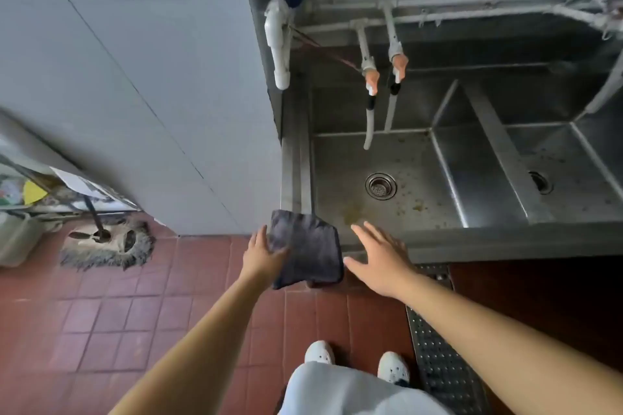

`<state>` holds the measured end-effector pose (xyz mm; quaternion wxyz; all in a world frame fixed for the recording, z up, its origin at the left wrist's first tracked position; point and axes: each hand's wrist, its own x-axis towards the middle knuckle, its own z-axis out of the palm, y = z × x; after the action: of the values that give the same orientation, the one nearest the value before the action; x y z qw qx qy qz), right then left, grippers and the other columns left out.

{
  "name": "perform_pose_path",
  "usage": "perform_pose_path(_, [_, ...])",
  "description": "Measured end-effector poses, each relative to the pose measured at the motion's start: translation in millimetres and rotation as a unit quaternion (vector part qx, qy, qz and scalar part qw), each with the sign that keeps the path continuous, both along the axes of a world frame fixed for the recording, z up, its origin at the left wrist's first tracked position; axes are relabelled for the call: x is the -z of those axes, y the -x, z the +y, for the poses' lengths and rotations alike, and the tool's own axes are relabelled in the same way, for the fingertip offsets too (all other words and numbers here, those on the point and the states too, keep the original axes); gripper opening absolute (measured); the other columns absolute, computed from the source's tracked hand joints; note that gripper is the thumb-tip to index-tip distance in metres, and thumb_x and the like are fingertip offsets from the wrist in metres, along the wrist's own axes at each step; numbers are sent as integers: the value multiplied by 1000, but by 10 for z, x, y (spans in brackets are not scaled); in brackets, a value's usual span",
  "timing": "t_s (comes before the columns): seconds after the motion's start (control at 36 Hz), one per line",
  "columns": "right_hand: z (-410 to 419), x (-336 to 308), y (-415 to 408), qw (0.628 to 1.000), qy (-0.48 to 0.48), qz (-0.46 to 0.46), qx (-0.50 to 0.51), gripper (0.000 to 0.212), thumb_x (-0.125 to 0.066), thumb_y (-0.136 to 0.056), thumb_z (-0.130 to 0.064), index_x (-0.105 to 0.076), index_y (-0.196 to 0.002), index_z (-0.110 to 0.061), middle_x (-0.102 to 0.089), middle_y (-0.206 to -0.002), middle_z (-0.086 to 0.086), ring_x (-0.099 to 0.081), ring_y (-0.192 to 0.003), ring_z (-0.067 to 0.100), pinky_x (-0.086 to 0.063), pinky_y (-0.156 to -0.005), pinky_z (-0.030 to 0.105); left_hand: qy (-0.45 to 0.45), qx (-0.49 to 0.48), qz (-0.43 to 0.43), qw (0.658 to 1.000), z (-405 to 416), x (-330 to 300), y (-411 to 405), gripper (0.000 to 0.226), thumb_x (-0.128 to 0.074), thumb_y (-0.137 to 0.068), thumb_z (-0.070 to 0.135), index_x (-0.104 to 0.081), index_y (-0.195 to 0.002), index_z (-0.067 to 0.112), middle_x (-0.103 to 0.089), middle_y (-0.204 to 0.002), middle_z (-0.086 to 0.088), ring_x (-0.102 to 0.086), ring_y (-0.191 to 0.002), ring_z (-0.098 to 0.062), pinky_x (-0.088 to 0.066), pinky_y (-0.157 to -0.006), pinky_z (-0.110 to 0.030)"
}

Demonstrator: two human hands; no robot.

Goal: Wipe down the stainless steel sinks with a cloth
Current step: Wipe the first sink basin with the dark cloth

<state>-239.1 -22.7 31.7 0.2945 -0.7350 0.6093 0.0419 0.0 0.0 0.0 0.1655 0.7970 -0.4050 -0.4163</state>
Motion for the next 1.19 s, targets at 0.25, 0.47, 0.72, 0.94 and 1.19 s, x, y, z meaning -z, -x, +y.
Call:
perform_pose_path(0.25, [237,386,-528,995,-76,22,-67,68,-46,-95,-56,-19,-156,-39,-9,-167,-7,-13,-152,22,-15,-118,49,-13,-180,155,971,276,258,-39,50,-73,-87,21,-56,-134,12,-68,-119,-10,-67,-102,-28,-55,-95,-46])
perform_pose_path(0.47, [330,468,-584,995,-72,46,-53,70,-52,-93,-51,-19,-155,-44,-1,-167,-12,1,-153,20,-7,-119,55,9,-206,176,963,269,223,-101,27,-74,-87,17,-65,-113,17,-70,-105,-9,-70,-92,-27,-61,-82,-43])
perform_pose_path(0.72, [660,169,-656,991,97,-89,17,85,-78,-73,-53,-48,-145,-21,-48,-148,-1,-39,-140,22,-30,-112,45,-26,-323,441,837,177,-265,245,16,-60,-94,2,-50,-101,11,-66,-87,-18,-66,-66,-26,-59,-53,-35])
perform_pose_path(0.94, [399,-138,-413,966,158,-182,97,36,-68,-80,-2,-73,-114,-13,-74,-96,8,-66,-86,34,-52,-76,41,-12,-263,408,874,117,-554,458,19,-65,-92,4,-52,-84,16,-68,-68,-3,-67,-55,-12,-40,-47,-23])
perform_pose_path(1.19, [-188,-561,78,947,61,-295,114,17,-69,-87,-6,-78,-99,-16,-73,-90,-3,-67,-88,18,-53,-83,34,81,56,-42,994,233,-483,502,82,-81,-77,35,-34,-143,48,-30,-150,-2,-33,-137,-23,-37,-109,-48])
